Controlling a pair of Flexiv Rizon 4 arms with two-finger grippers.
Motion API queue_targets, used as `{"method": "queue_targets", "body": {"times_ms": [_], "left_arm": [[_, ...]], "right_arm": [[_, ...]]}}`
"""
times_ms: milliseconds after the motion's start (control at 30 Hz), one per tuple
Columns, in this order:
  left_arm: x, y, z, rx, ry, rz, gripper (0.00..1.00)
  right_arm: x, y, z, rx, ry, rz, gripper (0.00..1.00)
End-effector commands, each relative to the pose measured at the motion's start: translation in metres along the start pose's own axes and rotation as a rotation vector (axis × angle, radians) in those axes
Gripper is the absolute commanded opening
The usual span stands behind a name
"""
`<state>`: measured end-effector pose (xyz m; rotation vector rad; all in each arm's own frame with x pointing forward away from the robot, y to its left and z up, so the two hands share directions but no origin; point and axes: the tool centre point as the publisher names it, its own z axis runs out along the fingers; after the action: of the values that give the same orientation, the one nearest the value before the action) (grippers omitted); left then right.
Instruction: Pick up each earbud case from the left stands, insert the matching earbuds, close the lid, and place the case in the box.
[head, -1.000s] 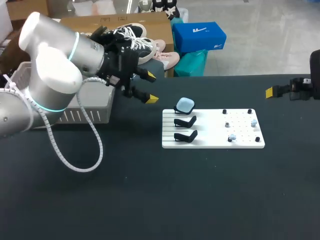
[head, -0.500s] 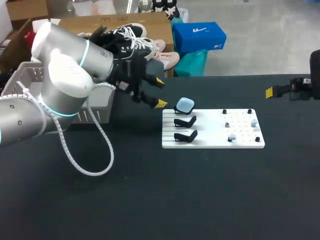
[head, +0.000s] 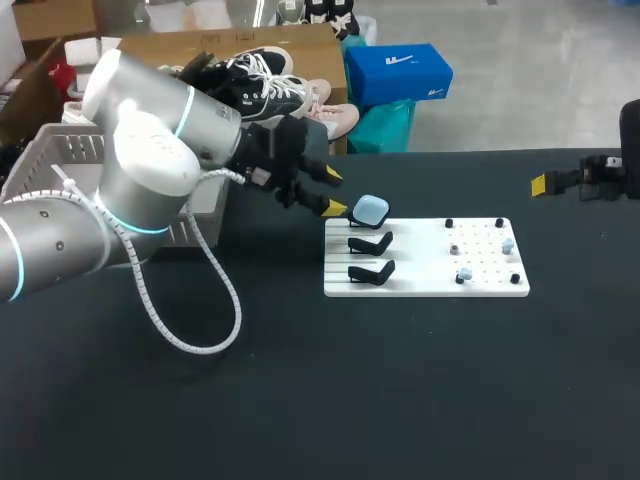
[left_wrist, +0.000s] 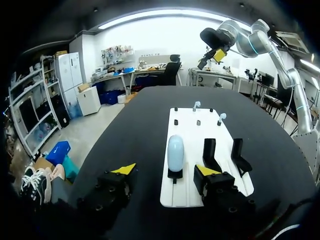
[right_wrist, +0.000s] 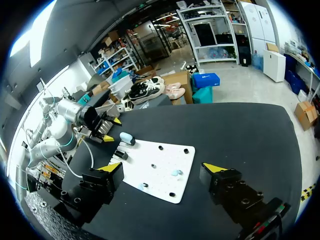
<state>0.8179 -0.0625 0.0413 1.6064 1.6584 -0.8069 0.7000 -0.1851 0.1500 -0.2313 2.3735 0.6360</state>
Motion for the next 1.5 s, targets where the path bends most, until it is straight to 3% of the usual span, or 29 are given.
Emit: {"method": "queue_targets", "body": {"times_ms": [33, 100, 200, 267, 300, 667, 900, 1100, 1500], "left_arm": [[-0.002, 0.007, 0.004, 0.027, -0.003, -0.002, 0.69], [-0.003, 0.004, 0.003, 0.035, -0.007, 0.001, 0.61], [-0.003, 0.001, 0.003, 0.049, -0.008, -0.001, 0.64], [-0.003, -0.001, 0.002, 0.056, -0.01, -0.004, 0.53], [-0.002, -0.002, 0.002, 0.06, -0.011, -0.006, 0.52], [-0.004, -0.018, 0.005, 0.056, -0.041, -0.007, 0.62], [-0.004, -0.024, 0.01, 0.046, -0.044, 0.001, 0.52], [-0.002, -0.027, 0.018, 0.025, -0.04, 0.027, 0.52], [-0.001, -0.015, 0.028, 0.0, -0.037, 0.012, 0.49]], "right_arm": [[0.0, 0.0, 0.0, 0.0, 0.0, 0.0, 1.0], [0.0, 0.0, 0.0, 0.0, 0.0, 0.0, 1.0], [0.0, 0.0, 0.0, 0.0, 0.0, 0.0, 1.0], [0.0, 0.0, 0.0, 0.0, 0.0, 0.0, 1.0], [0.0, 0.0, 0.0, 0.0, 0.0, 0.0, 1.0], [0.0, 0.0, 0.0, 0.0, 0.0, 0.0, 1.0], [0.0, 0.0, 0.0, 0.0, 0.0, 0.0, 1.0], [0.0, 0.0, 0.0, 0.0, 0.0, 0.0, 1.0], [0.0, 0.0, 0.0, 0.0, 0.0, 0.0, 1.0]]}}
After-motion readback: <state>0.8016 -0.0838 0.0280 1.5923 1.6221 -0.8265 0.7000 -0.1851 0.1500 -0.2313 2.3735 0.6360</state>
